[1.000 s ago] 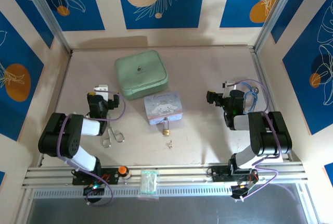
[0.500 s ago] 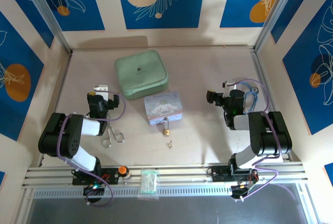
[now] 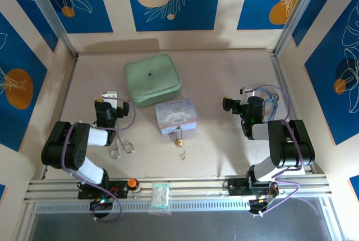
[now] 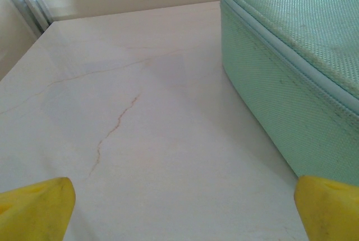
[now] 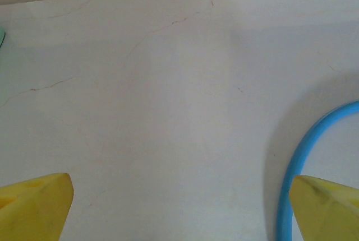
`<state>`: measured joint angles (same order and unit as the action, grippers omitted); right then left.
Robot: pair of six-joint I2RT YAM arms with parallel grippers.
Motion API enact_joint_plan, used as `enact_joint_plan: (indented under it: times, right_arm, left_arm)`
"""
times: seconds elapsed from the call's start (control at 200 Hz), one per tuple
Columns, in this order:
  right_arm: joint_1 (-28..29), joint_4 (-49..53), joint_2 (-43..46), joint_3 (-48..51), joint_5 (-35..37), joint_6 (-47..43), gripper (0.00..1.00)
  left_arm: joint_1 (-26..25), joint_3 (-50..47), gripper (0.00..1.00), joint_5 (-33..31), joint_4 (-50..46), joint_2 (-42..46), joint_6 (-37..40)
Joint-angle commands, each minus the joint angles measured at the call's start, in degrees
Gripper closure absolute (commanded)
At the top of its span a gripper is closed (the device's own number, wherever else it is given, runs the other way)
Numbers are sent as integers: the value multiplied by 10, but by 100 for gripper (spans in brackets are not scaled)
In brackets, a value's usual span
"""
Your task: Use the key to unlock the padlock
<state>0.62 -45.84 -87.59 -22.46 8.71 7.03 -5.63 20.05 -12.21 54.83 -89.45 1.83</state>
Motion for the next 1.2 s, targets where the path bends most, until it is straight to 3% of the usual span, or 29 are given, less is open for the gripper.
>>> enact_joint_plan:
  times: [0.0,0.125,0.285,0.385,0.445,0.505,0.585,0.675,0.745,0.79,0.951,1.026,1.196]
  right_arm:
    - [-3,-4,10,-13,-8,-5,1]
    - [1,63,51,-30,0,-6,1]
    - [24,177,132,-54,14,-5,1]
    - [37,242,186,-68,9,37,1]
    - [41,295,217,-80,-7,73,1]
    - [34,350,245,-98,-28,132,1]
    - [0,417,258,-124,-127,179,1]
    - [-20,492,255,-162,-226,197,1]
    - [-15,551,258,-180,-228,199,1]
    - [-5,594,264,-189,-211,197,1]
    - [60,696,294,-190,-154,221,2]
    - [118,716,314,-174,-119,230,3]
    - [296,777,329,-161,23,290,7]
  left_arm:
    - [1,7,1,-19,0,8,-10]
    - [-5,22,1,-16,-56,40,0]
    - [-12,48,1,-68,-162,113,-7]
    - [-12,70,1,-83,-254,167,-68]
    - [-10,64,1,-62,-277,213,-148]
    - [-7,35,1,-22,-233,254,-221]
    - [1,-11,1,48,-150,283,-310]
    - [6,16,1,95,-223,299,-373]
    - [6,11,2,145,-223,312,-395]
    - [4,31,1,173,-293,329,-404]
    - [-25,118,1,217,-578,367,-395]
    - [-62,137,1,228,-640,373,-383]
    - [-193,170,1,155,-725,373,-384]
